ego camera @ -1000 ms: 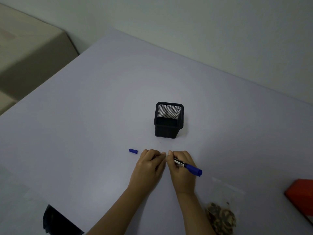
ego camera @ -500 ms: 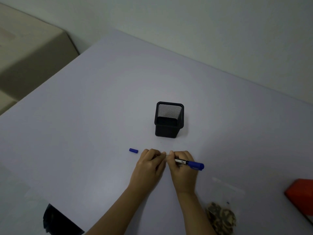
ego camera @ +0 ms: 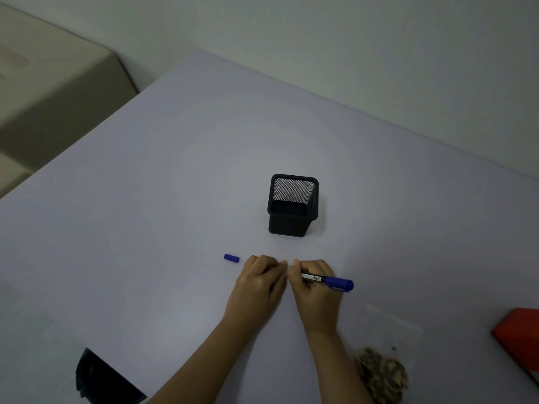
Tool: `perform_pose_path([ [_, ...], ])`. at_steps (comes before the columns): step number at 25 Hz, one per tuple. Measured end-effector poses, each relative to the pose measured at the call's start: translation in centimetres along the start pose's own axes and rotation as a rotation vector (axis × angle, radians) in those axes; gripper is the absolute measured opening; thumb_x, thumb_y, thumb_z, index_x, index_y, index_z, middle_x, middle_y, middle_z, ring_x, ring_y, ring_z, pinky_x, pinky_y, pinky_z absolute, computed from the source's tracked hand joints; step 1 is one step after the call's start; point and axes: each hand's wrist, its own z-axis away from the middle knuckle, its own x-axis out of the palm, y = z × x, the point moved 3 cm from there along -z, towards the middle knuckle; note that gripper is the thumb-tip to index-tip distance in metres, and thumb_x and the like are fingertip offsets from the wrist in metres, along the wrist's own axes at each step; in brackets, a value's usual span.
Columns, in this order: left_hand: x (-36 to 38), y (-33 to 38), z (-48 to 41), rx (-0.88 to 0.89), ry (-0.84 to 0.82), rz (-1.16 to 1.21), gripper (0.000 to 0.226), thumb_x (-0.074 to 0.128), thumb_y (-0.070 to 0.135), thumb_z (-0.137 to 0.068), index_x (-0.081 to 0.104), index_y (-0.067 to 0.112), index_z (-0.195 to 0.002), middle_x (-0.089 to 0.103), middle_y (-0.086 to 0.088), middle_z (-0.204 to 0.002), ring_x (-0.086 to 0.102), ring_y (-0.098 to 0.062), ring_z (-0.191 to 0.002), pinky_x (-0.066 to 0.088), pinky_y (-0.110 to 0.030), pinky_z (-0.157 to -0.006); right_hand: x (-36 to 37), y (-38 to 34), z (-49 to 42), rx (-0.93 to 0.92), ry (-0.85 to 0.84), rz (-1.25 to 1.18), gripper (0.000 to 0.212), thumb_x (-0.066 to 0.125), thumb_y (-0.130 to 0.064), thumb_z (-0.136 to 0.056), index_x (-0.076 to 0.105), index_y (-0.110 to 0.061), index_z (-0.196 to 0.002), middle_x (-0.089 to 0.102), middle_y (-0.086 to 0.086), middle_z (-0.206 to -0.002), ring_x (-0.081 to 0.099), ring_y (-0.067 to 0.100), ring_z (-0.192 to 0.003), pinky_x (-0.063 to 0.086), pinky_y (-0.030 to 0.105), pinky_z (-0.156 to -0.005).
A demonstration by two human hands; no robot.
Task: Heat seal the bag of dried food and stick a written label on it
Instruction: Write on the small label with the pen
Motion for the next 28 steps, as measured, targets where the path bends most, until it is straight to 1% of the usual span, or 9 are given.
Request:
perform_pose_path([
  [3,0.09,-0.07,-0.04,0.001,0.003,0.006,0.026,0.056,0.026,-0.088,0.073,0.009,-0.094,0.065,-0.003,-0.083,0.047,-0.005,-0.081,0.036,-0.010,-0.079,-0.08,-0.02,0.04,-0.013,0.003,0.015,0.028,0.054,-0.023,-0.084,0.060,-0.006,-0.065,0.057,0.002,-0.062,0.049,0.003,-0.064,0.039,0.000,-0.060],
  [6,0.19,-0.20,0.02,0.000,0.004,0.003,0.027,0.055,0.027,-0.088,0.074,0.009,-0.094,0.066,-0.003,-0.083,0.048,-0.005,-0.081,0.036,-0.010,-0.079,0.02,0.13,0.08,0.018,-0.007,-0.018,0.028,0.053,-0.025,-0.085,0.061,-0.006,-0.066,0.057,0.003,-0.063,0.051,-0.003,-0.065,0.040,0.001,-0.060],
  [9,0.22,-0.23,0.08,0.003,0.004,-0.003,0.027,0.054,0.027,-0.088,0.074,0.009,-0.094,0.066,-0.003,-0.083,0.048,-0.005,-0.081,0.036,-0.010,-0.079,0.12,0.28,0.07,0.023,-0.005,-0.023,0.029,0.054,-0.025,-0.085,0.061,-0.006,-0.066,0.058,0.005,-0.062,0.052,0.006,-0.064,0.041,0.003,-0.059],
  [12,0.21,-0.26,0.05,0.004,0.004,-0.004,0.027,0.055,0.027,-0.088,0.074,0.009,-0.094,0.066,-0.003,-0.083,0.048,-0.006,-0.081,0.036,-0.011,-0.079,0.16,0.27,-0.03,0.013,0.000,-0.011,0.029,0.054,-0.025,-0.085,0.061,-0.005,-0.065,0.058,0.006,-0.062,0.052,0.009,-0.064,0.041,0.003,-0.059],
  [14,0.22,-0.34,0.07,0.003,-0.002,-0.006,0.025,0.056,0.026,-0.088,0.073,0.010,-0.096,0.065,-0.003,-0.084,0.049,-0.006,-0.081,0.035,-0.009,-0.079,0.18,0.26,0.00,0.019,-0.002,-0.020,0.029,0.054,-0.025,-0.085,0.061,-0.006,-0.066,0.058,0.005,-0.063,0.052,0.005,-0.064,0.041,0.003,-0.059],
  [17,0.24,-0.34,0.06,0.002,-0.005,-0.007,0.025,0.056,0.026,-0.088,0.073,0.010,-0.096,0.065,-0.002,-0.084,0.049,-0.006,-0.081,0.035,-0.009,-0.079,0.23,0.22,0.03,0.016,-0.012,-0.023,0.028,0.054,-0.025,-0.085,0.061,-0.006,-0.066,0.058,0.003,-0.063,0.051,-0.006,-0.065,0.040,0.002,-0.060],
  [19,0.23,-0.31,0.05,0.003,-0.005,-0.007,0.025,0.055,0.027,-0.089,0.073,0.010,-0.096,0.065,-0.002,-0.084,0.048,-0.006,-0.081,0.035,-0.009,-0.079,0.20,0.14,0.02,0.014,-0.012,-0.028,0.028,0.054,-0.025,-0.085,0.061,-0.006,-0.066,0.056,0.001,-0.064,0.051,-0.009,-0.066,0.040,0.001,-0.060],
  [24,0.22,-0.33,0.00,0.007,0.004,-0.003,0.027,0.055,0.027,-0.088,0.073,0.009,-0.096,0.066,-0.003,-0.084,0.048,-0.006,-0.082,0.036,-0.011,-0.080,0.14,0.25,-0.11,0.001,0.019,0.000,0.029,0.054,-0.025,-0.085,0.060,-0.005,-0.064,0.058,0.005,-0.062,0.051,0.010,-0.063,0.040,0.003,-0.058],
  [28,0.14,-0.22,-0.04,0.016,0.013,-0.004,0.029,0.054,0.027,-0.088,0.073,0.007,-0.095,0.066,-0.005,-0.083,0.047,-0.007,-0.082,0.038,-0.013,-0.079,0.05,0.43,-0.19,0.011,0.064,0.041,0.029,0.053,-0.025,-0.085,0.061,-0.005,-0.065,0.059,0.005,-0.062,0.051,0.013,-0.063,0.042,0.005,-0.057],
])
